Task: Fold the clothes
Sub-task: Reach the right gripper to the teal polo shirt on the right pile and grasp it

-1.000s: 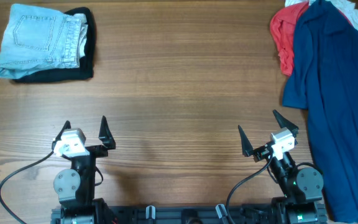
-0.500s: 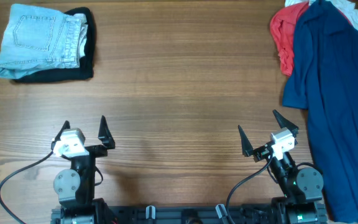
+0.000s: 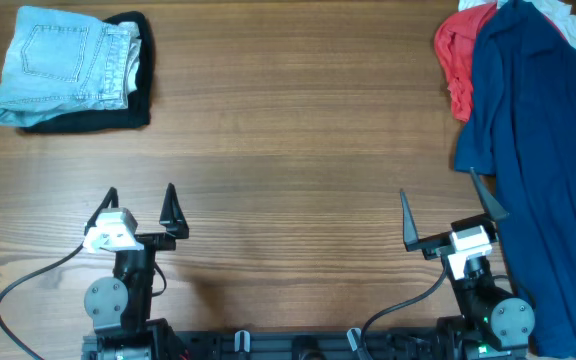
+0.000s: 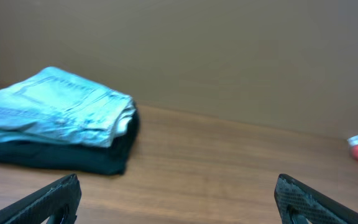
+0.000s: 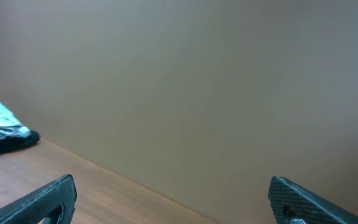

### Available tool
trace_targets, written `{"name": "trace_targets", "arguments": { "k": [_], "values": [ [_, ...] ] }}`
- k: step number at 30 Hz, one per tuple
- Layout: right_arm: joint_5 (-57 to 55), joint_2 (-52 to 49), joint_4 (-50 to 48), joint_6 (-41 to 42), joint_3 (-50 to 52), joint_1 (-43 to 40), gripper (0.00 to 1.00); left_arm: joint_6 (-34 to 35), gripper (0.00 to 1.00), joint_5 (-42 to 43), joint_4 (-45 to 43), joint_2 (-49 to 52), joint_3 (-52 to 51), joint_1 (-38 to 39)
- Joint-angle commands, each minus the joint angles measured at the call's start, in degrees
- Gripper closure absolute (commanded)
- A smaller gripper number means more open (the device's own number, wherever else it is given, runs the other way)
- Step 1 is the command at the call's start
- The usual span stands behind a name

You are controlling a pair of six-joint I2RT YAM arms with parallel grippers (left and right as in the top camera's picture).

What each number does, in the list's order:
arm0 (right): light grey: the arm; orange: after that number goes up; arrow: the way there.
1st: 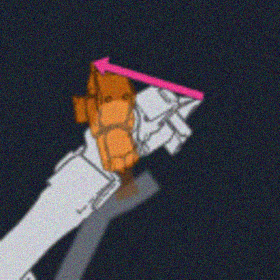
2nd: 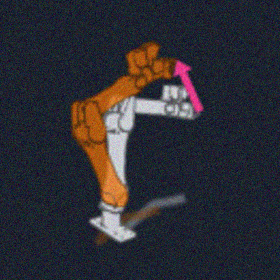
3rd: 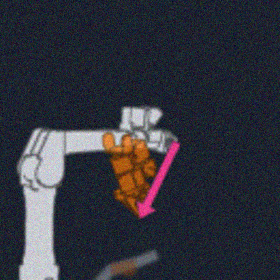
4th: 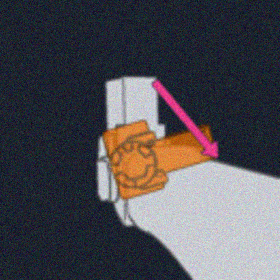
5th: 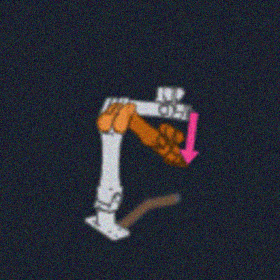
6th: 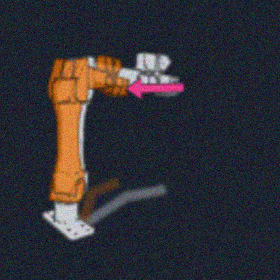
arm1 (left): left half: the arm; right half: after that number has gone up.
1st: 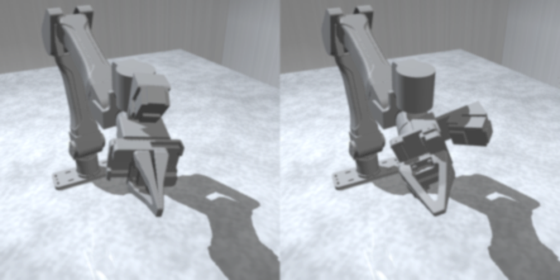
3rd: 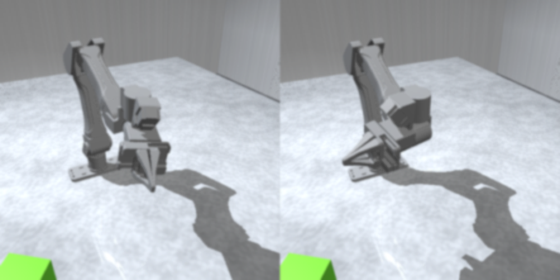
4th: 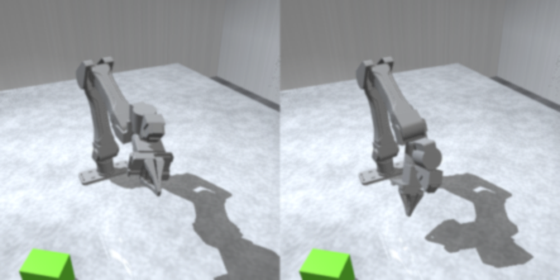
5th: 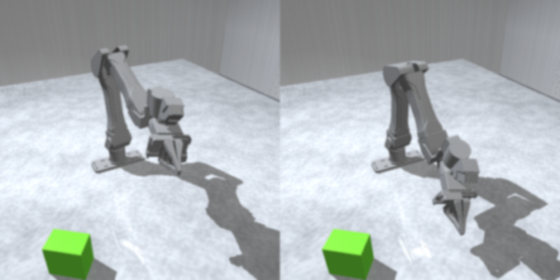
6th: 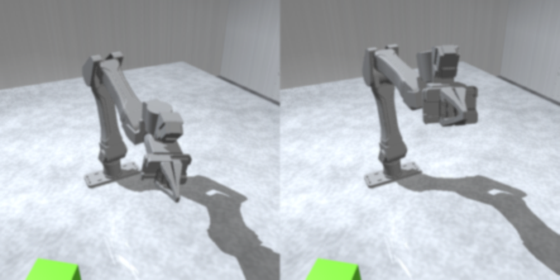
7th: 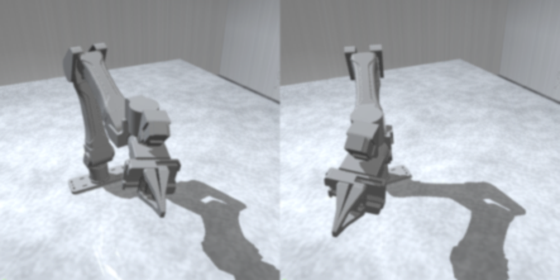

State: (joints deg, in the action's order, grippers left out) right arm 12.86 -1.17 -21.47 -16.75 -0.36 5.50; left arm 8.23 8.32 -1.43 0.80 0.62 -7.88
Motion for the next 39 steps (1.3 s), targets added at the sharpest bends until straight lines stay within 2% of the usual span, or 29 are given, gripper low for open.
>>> {"name": "trace_targets", "arguments": {
  "k": [1, 6, 12, 16, 21, 23, 27, 29, 31, 35, 39],
  "values": [
    [-4.0, -0.2, -0.8, -1.7, -2.1, 0.1, 0.00, 3.4, 0.00, 3.7, 0.2, 0.5, 3.5, -0.1],
    [-1.9, -10.0, -0.9, -2.9, -9.6, 0.1, 0.00, 2.5, 0.00, 3.7, 2.1, 12.2, 15.1, -0.1],
    [2.7, -34.8, 3.0, -6.0, -28.6, 0.1, 0.00, 2.5, 0.00, 4.7, 8.4, 34.2, 32.7, 1.0],
    [6.0, -50.6, 13.2, -6.0, -43.8, 0.1, 0.00, 1.2, 0.00, 4.7, 16.9, 46.2, 43.4, 3.7],
    [7.8, -72.6, 38.1, -6.0, -67.2, 0.1, 0.00, -0.5, 0.00, 3.9, 29.7, 59.4, 54.8, 7.3],
    [7.8, -79.4, 46.1, -5.9, -73.4, 0.1, 0.00, -0.5, 0.00, 3.9, 34.5, 63.1, 58.1, 8.6],
    [7.0, -88.6, 51.2, -2.5, -76.1, 0.1, 0.00, -0.5, 0.00, 4.8, 38.8, 67.4, 61.4, 10.6],
    [9.4, -92.1, 52.0, 6.8, -76.1, 0.1, 0.00, -0.2, 0.00, 4.9, 38.3, 68.4, 61.3, 10.7],
    [9.5, -94.9, 52.0, 9.4, -76.1, 0.1, 0.00, 0.0, 0.00, 5.9, 38.2, 69.3, 61.3, 10.7],
    [-4.5, -103.3, 50.7, 17.2, -76.1, -1.7, 0.00, 0.2, 0.00, 6.3, 38.5, 69.5, 61.3, 10.7],
    [-7.0, -111.8, 50.8, 21.2, -76.1, -5.5, 0.00, 0.2, 0.00, 6.5, 37.9, 69.5, 61.3, 10.7]
  ]
}}
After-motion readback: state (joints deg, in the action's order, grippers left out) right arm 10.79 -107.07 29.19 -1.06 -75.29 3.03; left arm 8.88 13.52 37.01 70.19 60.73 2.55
